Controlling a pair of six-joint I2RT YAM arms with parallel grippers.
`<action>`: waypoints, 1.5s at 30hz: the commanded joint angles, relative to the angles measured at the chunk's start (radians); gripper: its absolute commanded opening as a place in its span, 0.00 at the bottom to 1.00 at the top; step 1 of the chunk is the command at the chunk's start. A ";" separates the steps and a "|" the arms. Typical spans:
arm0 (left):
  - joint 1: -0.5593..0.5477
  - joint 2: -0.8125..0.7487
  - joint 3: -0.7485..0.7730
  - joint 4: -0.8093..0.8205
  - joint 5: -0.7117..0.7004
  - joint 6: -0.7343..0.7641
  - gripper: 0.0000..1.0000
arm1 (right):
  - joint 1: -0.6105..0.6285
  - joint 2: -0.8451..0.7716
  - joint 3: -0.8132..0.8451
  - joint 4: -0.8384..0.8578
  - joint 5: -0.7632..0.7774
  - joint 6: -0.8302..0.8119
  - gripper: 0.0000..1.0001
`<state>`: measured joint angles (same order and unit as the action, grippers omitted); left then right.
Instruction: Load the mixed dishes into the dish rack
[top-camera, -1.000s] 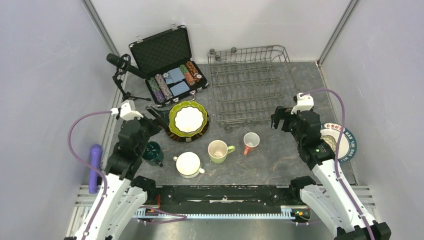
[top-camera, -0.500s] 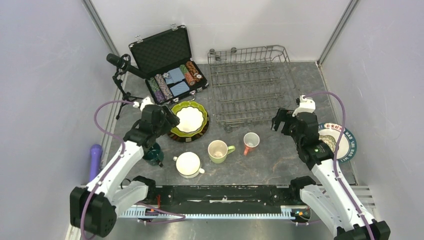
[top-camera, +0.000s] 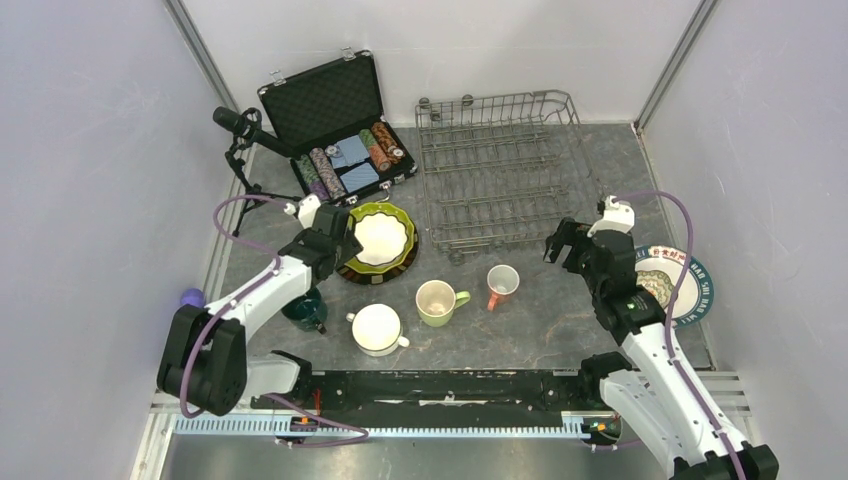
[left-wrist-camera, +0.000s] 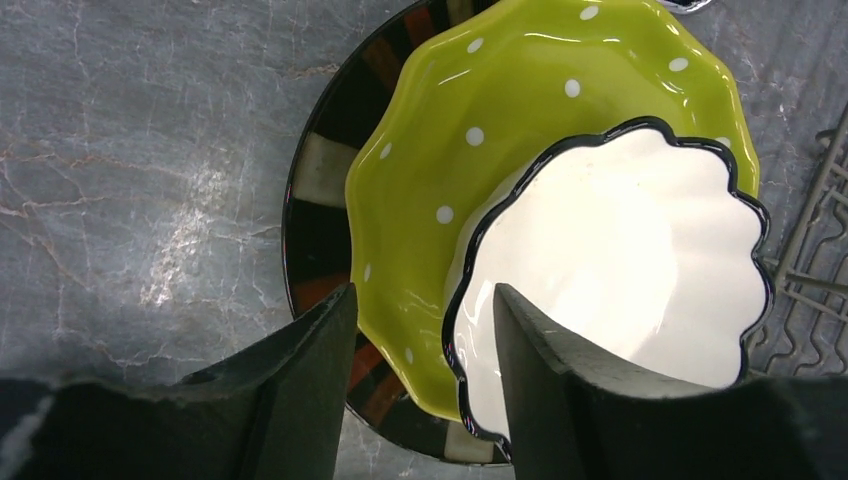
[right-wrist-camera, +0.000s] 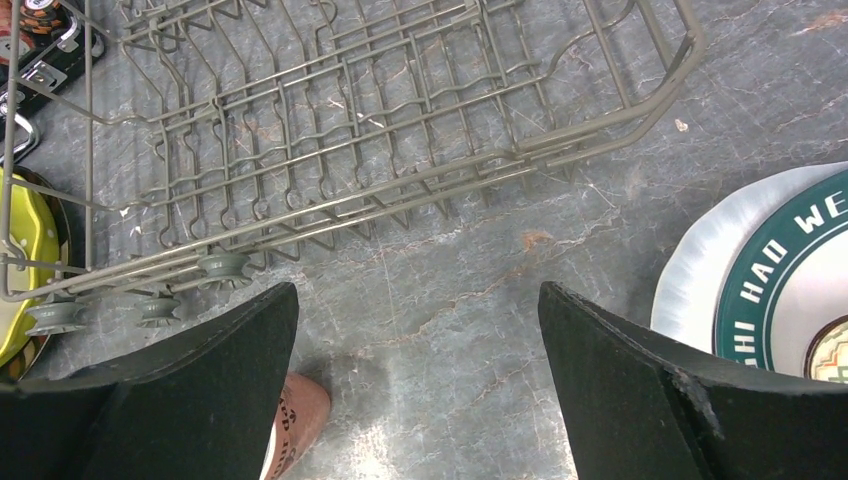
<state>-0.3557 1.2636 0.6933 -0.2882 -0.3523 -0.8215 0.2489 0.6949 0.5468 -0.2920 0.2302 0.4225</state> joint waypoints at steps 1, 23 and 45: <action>-0.007 0.041 0.041 0.093 -0.048 0.012 0.55 | 0.003 -0.008 -0.023 0.070 0.011 0.019 0.95; -0.012 -0.205 0.024 0.198 0.015 0.117 0.02 | 0.003 0.080 0.012 0.273 -0.432 -0.069 0.96; -0.054 -0.197 -0.075 0.852 0.719 -0.153 0.02 | 0.124 0.337 0.009 1.026 -0.836 0.408 0.98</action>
<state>-0.3862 1.0592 0.5941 0.2955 0.2787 -0.8642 0.3237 1.0088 0.4953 0.6281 -0.6094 0.7868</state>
